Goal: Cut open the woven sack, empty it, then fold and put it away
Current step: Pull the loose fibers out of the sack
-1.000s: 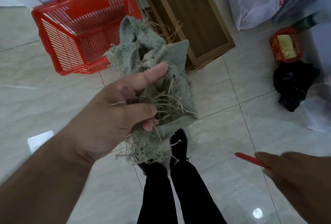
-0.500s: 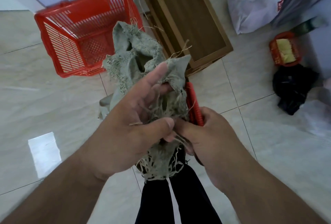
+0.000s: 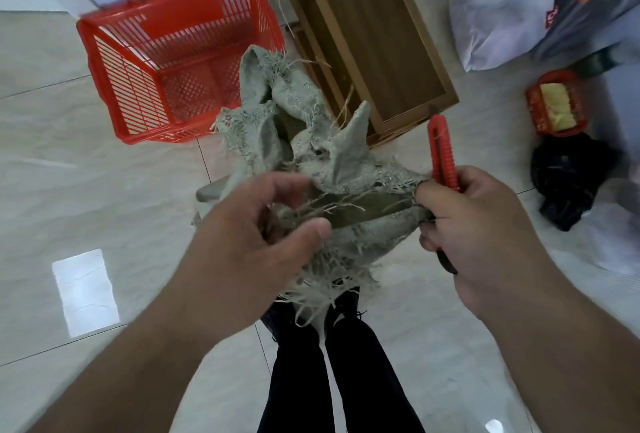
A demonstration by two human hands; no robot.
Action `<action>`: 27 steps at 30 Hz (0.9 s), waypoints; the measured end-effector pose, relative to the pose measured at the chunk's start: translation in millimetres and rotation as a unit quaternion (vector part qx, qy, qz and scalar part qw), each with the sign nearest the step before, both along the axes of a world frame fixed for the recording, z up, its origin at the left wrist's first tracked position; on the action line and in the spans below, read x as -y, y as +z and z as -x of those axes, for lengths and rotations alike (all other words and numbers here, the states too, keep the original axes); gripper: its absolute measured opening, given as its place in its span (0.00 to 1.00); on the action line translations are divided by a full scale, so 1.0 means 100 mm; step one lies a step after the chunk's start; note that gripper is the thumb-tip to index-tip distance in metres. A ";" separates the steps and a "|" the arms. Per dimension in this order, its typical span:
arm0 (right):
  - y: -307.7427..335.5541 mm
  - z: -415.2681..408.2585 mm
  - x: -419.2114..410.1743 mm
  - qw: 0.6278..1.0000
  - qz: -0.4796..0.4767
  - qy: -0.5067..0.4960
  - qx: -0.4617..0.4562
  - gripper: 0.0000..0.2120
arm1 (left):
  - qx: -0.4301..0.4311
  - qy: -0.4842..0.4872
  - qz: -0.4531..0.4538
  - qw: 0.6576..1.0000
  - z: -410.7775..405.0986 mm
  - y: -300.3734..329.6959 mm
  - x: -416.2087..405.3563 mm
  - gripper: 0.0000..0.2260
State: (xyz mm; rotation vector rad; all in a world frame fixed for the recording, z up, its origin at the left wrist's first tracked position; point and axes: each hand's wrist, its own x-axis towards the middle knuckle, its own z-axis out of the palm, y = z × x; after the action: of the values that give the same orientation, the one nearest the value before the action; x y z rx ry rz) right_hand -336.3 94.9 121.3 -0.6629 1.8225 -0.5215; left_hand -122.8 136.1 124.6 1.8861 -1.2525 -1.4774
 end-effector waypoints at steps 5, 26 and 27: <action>0.19 0.07 0.02 0.998 0.012 0.058 0.010 0.11 | -0.031 -0.052 -0.010 0.998 -0.01 0.04 0.09 0.07; 0.79 -0.11 -0.02 0.894 -0.031 0.444 -0.060 0.13 | -0.319 -0.119 -0.124 0.932 -0.11 0.03 0.36 0.30; 0.78 -0.12 -0.02 0.896 -0.037 0.439 -0.065 0.13 | -0.314 -0.118 -0.128 0.934 -0.11 0.03 0.36 0.28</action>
State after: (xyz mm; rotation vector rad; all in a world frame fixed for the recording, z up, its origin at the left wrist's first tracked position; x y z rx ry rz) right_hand -324.3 96.4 199.3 -1.3795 1.4432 0.2035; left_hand -111.6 100.4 127.2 1.2419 -1.0261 -2.2282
